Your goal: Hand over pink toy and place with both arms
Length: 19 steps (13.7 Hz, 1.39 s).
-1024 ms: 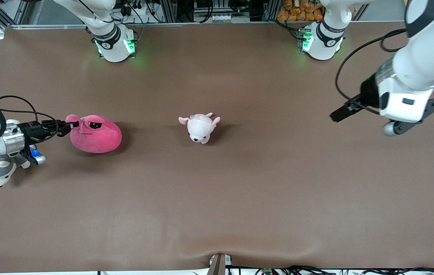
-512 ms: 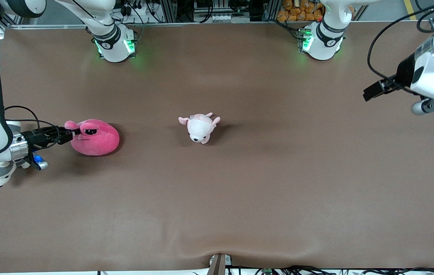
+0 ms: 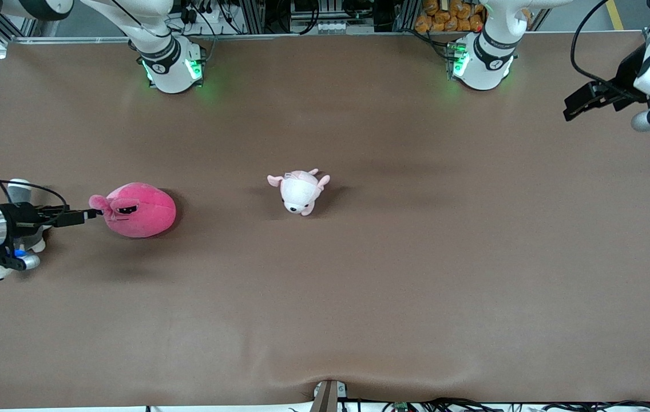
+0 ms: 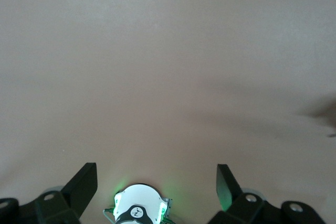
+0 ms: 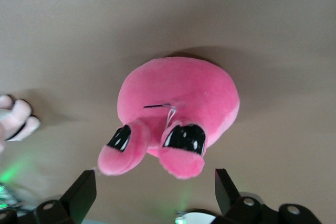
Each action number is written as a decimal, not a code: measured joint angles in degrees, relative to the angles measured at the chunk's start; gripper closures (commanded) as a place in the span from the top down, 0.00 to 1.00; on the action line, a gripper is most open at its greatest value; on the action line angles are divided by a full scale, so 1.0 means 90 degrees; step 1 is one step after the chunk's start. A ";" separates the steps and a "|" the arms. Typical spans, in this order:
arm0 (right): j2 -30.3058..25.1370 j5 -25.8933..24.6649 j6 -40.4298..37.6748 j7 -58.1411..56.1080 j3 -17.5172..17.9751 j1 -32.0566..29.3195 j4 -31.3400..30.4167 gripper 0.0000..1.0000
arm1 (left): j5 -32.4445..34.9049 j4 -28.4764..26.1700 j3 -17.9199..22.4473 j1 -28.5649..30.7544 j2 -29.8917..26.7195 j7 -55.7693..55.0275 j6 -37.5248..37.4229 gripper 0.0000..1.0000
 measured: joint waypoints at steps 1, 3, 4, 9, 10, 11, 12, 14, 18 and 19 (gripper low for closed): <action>-0.0167 -0.0180 -0.0009 0.0000 0.0001 0.0195 -0.0016 1.00 | 0.0000 -0.0095 0.0002 -0.0017 -0.0128 0.0025 0.0009 1.00; -0.0542 -0.0444 0.0114 0.0001 0.0001 0.0483 -0.0244 1.00 | 0.0000 -0.0133 -0.0001 -0.0046 -0.0238 0.0111 0.0025 1.00; -0.0804 -0.0605 0.0369 0.0001 0.0003 0.0590 -0.0536 1.00 | 0.0000 -0.0133 0.0000 -0.0048 -0.0235 0.0169 0.0050 1.00; -0.2537 -0.1051 0.1734 -0.0017 0.0005 0.0921 -0.2507 1.00 | 0.0000 -0.0064 0.0006 -0.0053 -0.0104 0.0235 0.0104 1.00; -0.2851 -0.1066 0.1809 -0.0030 0.0006 0.0957 -0.2732 1.00 | 0.0000 -0.0057 0.0003 -0.0061 -0.0082 0.0235 0.0104 1.00; -0.3116 -0.1081 0.1840 -0.0030 0.0007 0.0999 -0.2878 1.00 | 0.0000 -0.0039 0.0001 -0.0070 -0.0064 0.0248 0.0105 1.00; -0.3313 -0.1091 0.1849 -0.0030 0.0010 0.1025 -0.2954 1.00 | 0.0000 0.0001 0.0001 -0.0074 -0.0044 0.0330 0.0105 1.00; -0.3553 -0.1124 0.1830 -0.0031 0.0007 0.1034 -0.2962 1.00 | 0.0000 0.0104 0.0009 -0.0072 0.0010 0.0589 0.0052 1.00; -0.3651 -0.1328 0.1619 -0.0063 -0.0020 0.1034 -0.2471 1.00 | 0.0002 0.0178 0.0007 -0.0074 0.0077 0.0688 -0.0022 1.00; -0.3653 -0.1351 0.1546 -0.0102 -0.0025 0.1034 -0.2279 1.00 | 0.0005 0.0200 0.0001 -0.0075 0.0082 0.0688 -0.0022 1.00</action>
